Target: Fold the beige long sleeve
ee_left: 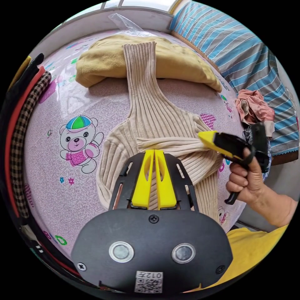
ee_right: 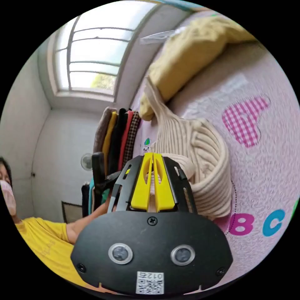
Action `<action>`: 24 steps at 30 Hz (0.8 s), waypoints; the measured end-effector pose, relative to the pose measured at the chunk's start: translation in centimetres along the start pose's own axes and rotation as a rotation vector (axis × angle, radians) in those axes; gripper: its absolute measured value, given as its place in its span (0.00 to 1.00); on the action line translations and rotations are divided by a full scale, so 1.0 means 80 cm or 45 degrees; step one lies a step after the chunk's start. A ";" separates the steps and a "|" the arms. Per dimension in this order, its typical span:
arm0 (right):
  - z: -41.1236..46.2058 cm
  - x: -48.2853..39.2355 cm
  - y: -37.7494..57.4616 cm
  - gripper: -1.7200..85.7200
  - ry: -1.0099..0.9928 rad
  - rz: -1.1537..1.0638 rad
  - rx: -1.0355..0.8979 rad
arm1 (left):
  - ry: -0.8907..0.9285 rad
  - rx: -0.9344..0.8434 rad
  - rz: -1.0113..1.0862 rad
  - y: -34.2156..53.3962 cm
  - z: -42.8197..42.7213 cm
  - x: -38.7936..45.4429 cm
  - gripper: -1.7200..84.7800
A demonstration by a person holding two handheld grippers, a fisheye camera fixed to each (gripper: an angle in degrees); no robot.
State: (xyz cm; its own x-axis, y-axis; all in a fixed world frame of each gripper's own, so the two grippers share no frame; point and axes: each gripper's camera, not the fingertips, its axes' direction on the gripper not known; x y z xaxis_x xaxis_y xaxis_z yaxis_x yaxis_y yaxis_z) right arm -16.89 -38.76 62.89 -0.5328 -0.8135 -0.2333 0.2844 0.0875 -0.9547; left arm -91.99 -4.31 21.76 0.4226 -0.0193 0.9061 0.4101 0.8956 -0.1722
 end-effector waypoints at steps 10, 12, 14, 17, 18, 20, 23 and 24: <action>-0.026 0.002 -0.109 0.04 0.111 -0.244 -0.101 | 0.186 0.108 -0.060 0.025 -0.002 -0.046 0.03; -0.015 -0.023 -0.172 0.06 0.260 -0.417 -0.119 | 0.175 0.115 -0.054 0.027 -0.003 -0.050 0.03; 0.006 -0.032 -0.223 0.08 0.318 -0.481 -0.165 | 0.179 0.118 -0.058 0.028 -0.004 -0.054 0.03; 0.049 -0.035 -0.299 0.11 0.396 -0.506 -0.251 | 0.207 0.125 -0.079 0.031 -0.005 -0.064 0.03; 0.068 -0.033 -0.324 0.11 0.411 -0.490 -0.281 | 0.219 0.130 -0.086 0.032 -0.005 -0.068 0.03; 0.096 -0.023 -0.356 0.11 0.367 -0.419 -0.342 | 0.231 0.137 -0.092 0.033 -0.006 -0.074 0.03; 0.126 0.000 -0.396 0.08 0.305 -0.234 -0.372 | 0.238 0.136 -0.100 0.033 -0.008 -0.081 0.03; 0.126 0.002 -0.404 0.07 0.200 -0.238 -0.353 | 0.237 0.129 -0.102 0.033 -0.009 -0.083 0.03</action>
State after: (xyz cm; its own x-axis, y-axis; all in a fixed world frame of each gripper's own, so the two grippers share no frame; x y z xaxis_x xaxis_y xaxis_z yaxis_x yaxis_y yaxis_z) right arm -18.18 -47.52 95.59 -0.6771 -0.7339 -0.0552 -0.0444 0.1155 -0.9923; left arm -93.18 -2.15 15.02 0.5380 -0.1655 0.8266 0.3691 0.9278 -0.0544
